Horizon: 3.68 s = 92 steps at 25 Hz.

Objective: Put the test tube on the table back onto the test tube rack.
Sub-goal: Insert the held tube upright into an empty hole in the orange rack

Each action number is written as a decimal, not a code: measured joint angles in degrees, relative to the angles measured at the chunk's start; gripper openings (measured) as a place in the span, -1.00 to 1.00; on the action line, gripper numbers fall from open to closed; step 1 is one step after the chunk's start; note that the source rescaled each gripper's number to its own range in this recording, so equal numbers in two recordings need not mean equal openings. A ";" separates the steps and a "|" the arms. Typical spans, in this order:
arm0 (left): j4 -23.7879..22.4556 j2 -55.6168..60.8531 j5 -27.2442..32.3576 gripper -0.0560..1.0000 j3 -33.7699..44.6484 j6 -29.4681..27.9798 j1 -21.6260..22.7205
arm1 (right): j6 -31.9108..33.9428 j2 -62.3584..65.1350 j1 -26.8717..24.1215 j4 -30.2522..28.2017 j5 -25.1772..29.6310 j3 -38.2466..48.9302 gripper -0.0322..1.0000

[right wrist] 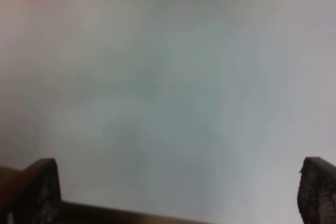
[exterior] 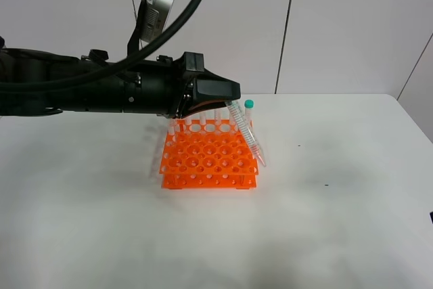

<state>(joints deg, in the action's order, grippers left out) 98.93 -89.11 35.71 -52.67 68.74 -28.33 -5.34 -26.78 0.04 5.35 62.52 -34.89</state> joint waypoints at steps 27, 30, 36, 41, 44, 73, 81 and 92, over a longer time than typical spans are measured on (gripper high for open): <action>0.00 0.00 0.21 -0.89 0.00 0.00 0.00 | 0.25 25.63 1.34 -0.35 -3.39 6.71 1.00; 0.00 0.00 0.21 -0.89 0.00 0.00 0.00 | 0.25 26.93 1.34 -0.21 -3.39 6.71 1.00; 0.00 0.64 0.14 -0.89 0.00 0.00 0.00 | 0.25 26.93 1.34 0.05 -3.39 6.71 1.00; -0.01 6.10 -2.28 -0.89 0.00 0.00 0.00 | 0.25 26.93 1.34 0.05 -3.39 6.71 1.00; -0.75 9.44 -3.89 -0.89 0.00 0.23 0.00 | 0.25 26.93 1.34 0.05 -3.39 6.71 1.00; -92.04 10.74 -43.36 -0.89 0.00 -52.66 -12.56 | 0.25 26.93 1.34 0.05 -3.39 6.71 1.00; -92.26 2.69 -54.18 -0.89 0.00 -52.78 -12.56 | 0.25 26.93 1.34 0.05 -3.39 6.71 1.00; -92.42 -8.24 -46.03 -0.89 -7.82 -55.34 -6.95 | 0.25 26.93 1.34 0.05 -3.39 6.71 1.00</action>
<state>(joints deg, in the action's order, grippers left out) 6.51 -97.35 -10.32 -60.49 13.40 -35.28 -5.09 0.16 1.38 5.40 59.13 -28.19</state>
